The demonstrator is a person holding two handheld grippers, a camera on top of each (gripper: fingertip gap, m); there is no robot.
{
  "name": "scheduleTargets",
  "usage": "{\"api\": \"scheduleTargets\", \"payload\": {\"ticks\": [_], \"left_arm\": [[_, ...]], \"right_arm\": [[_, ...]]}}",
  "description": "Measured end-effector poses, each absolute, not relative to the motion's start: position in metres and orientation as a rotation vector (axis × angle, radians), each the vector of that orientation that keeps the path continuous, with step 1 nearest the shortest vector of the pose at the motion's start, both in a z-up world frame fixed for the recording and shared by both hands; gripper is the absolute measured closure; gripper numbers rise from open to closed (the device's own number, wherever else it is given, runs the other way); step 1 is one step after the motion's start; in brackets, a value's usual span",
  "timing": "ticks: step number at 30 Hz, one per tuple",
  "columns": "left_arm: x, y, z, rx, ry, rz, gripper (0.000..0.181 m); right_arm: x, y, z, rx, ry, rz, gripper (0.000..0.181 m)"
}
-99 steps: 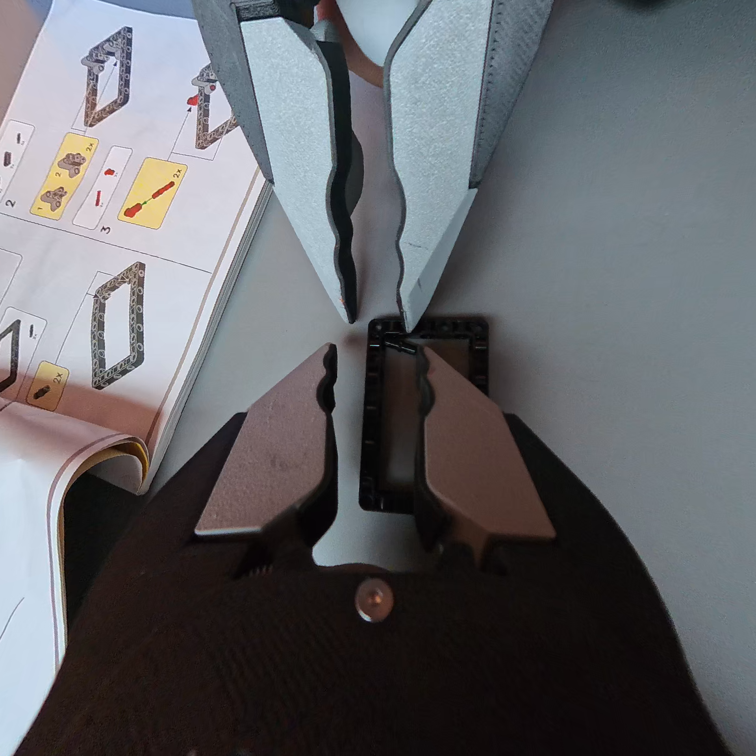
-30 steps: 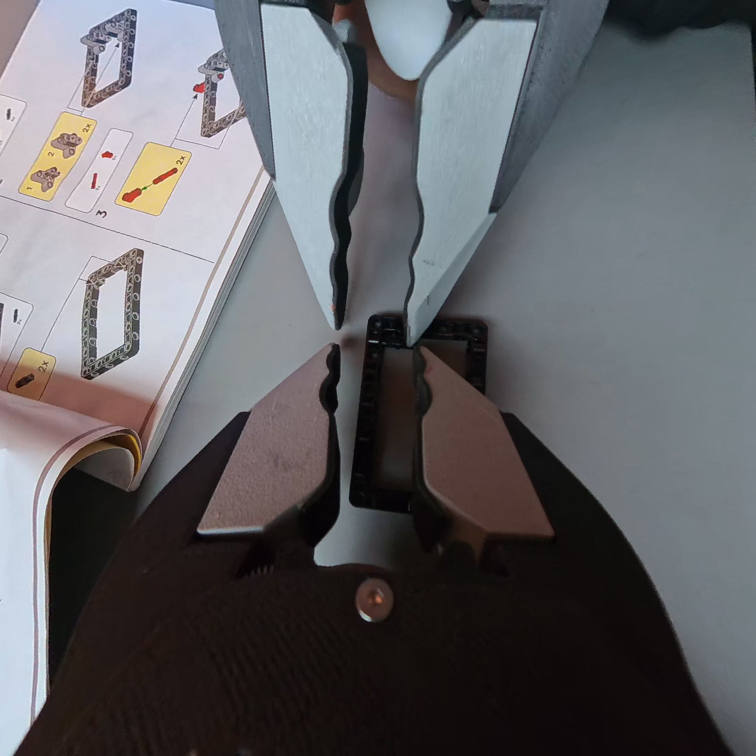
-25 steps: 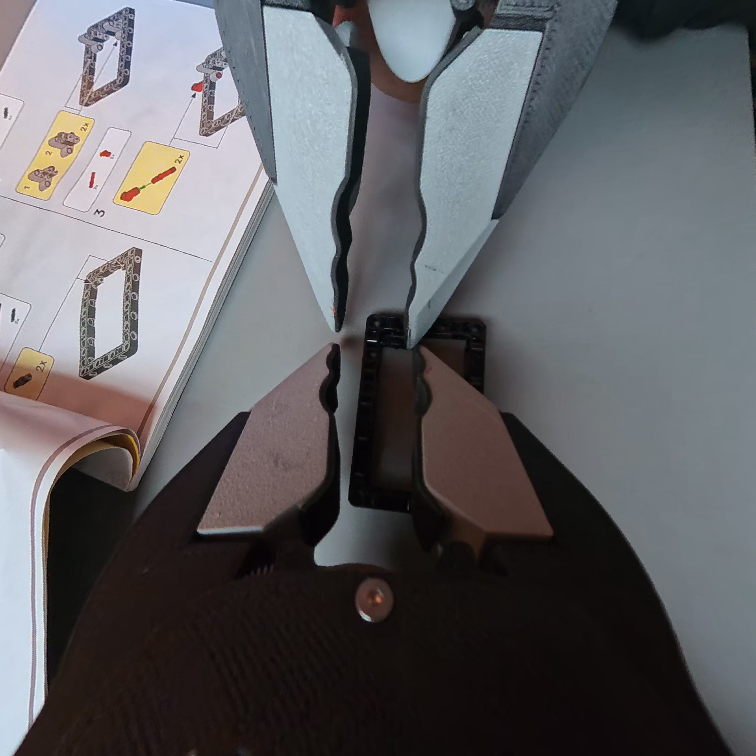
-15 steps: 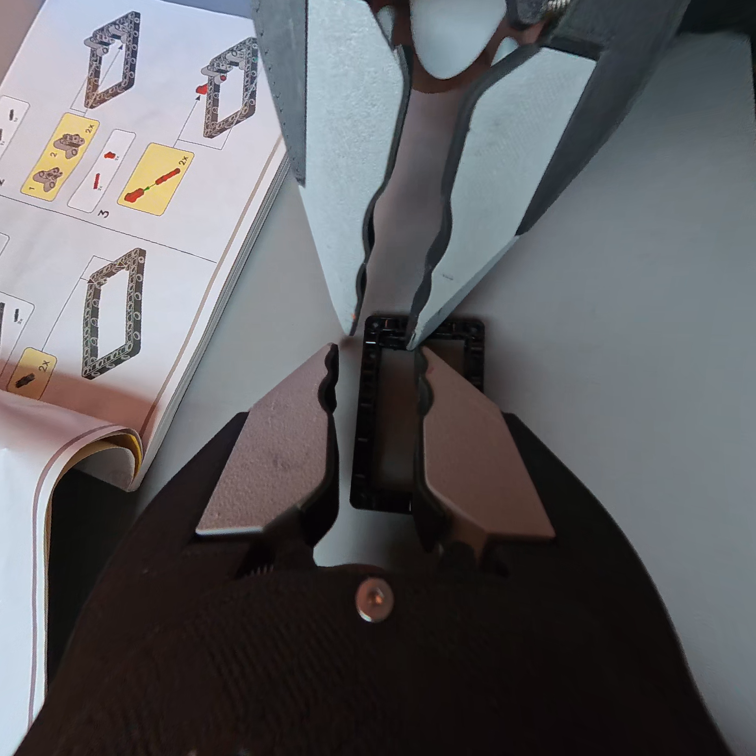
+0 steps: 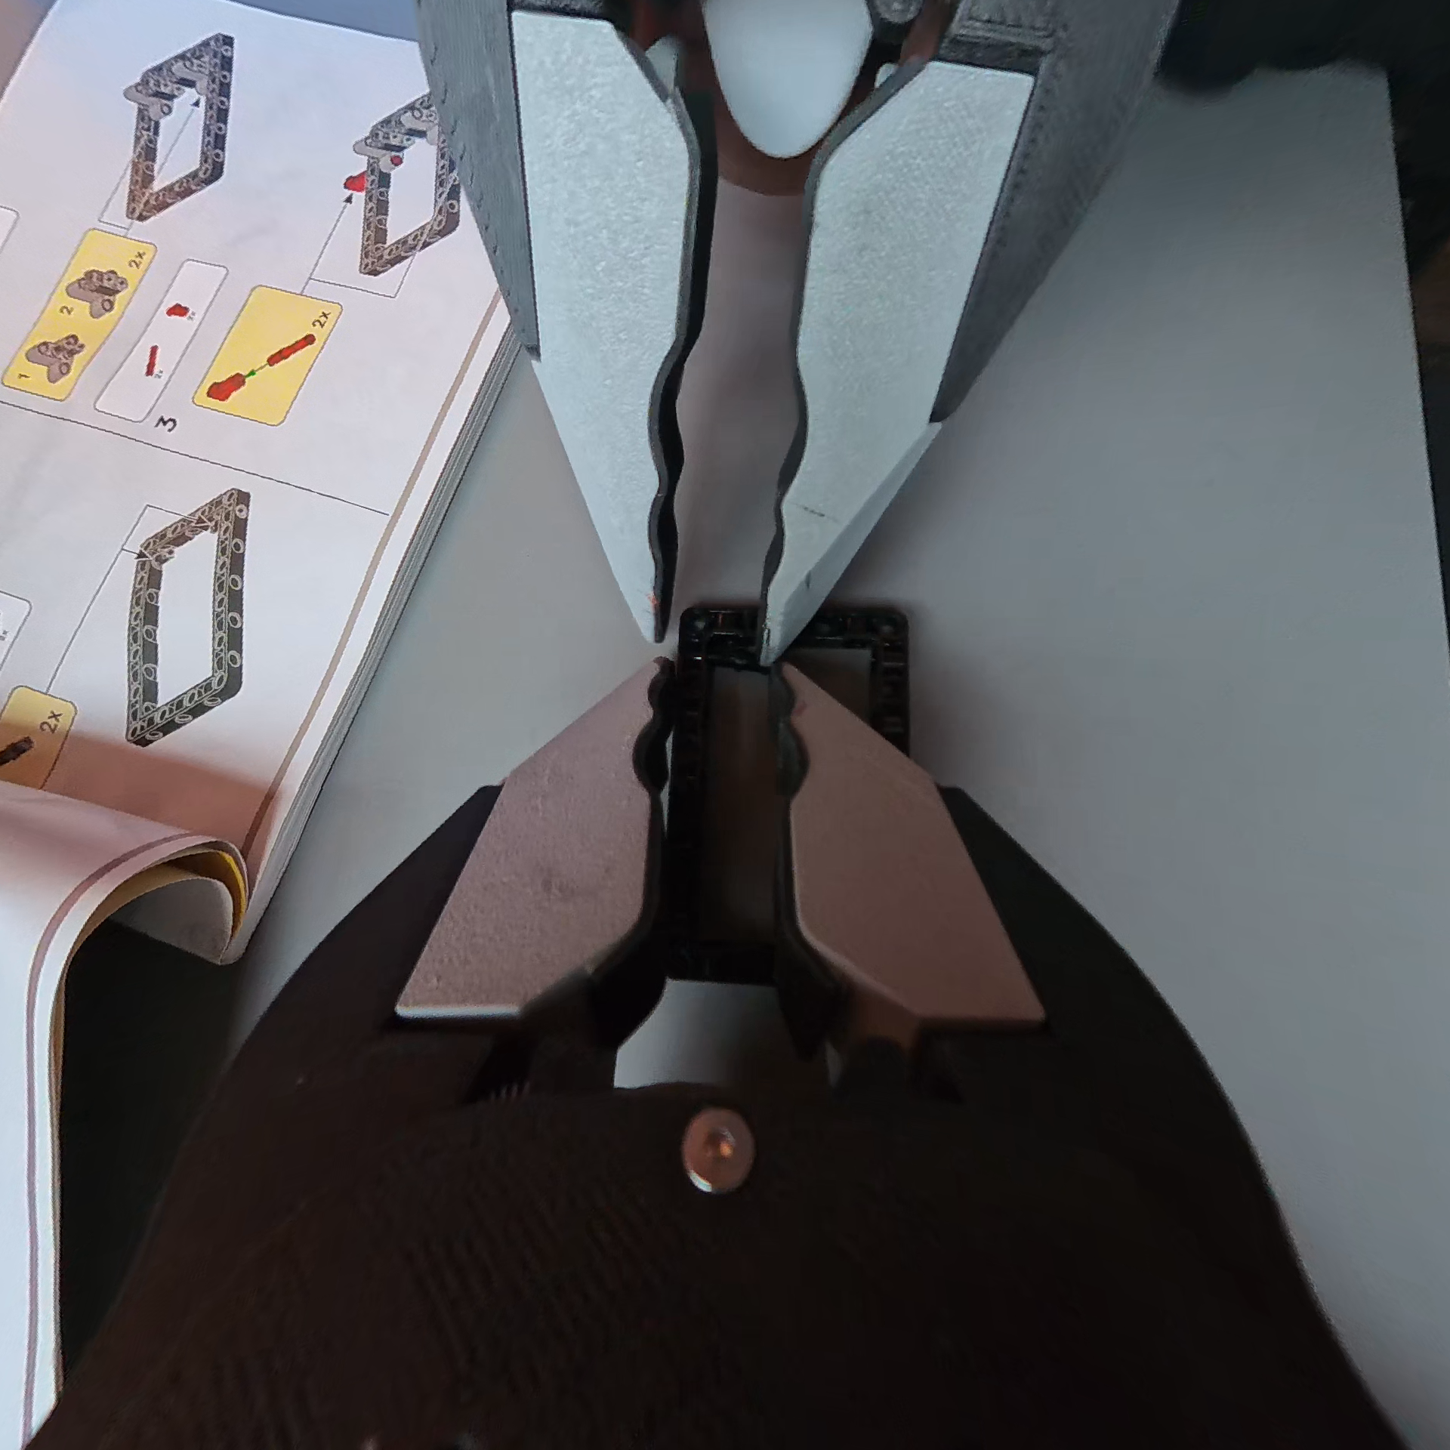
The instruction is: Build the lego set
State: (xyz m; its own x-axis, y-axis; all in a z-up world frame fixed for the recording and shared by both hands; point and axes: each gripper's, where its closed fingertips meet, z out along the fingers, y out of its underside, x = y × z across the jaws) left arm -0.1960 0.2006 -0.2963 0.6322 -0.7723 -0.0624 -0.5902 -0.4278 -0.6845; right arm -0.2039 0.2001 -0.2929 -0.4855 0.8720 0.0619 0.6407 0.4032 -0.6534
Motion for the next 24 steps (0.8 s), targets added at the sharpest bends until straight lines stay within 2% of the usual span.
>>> {"api": "scheduleTargets", "payload": {"ticks": [13, 24], "left_arm": [[-0.1943, 0.1997, -0.2962, -2.166, 1.055, -0.337, 0.159], [-0.1936, 0.1997, -0.2959, -2.158, 1.054, -0.323, 0.159]], "right_arm": [[-0.2024, 0.1992, -0.2943, -1.395, -2.261, 0.972, 0.159], [-0.2003, 0.1972, -0.294, -1.396, -2.267, 1.02, 0.167]]}}
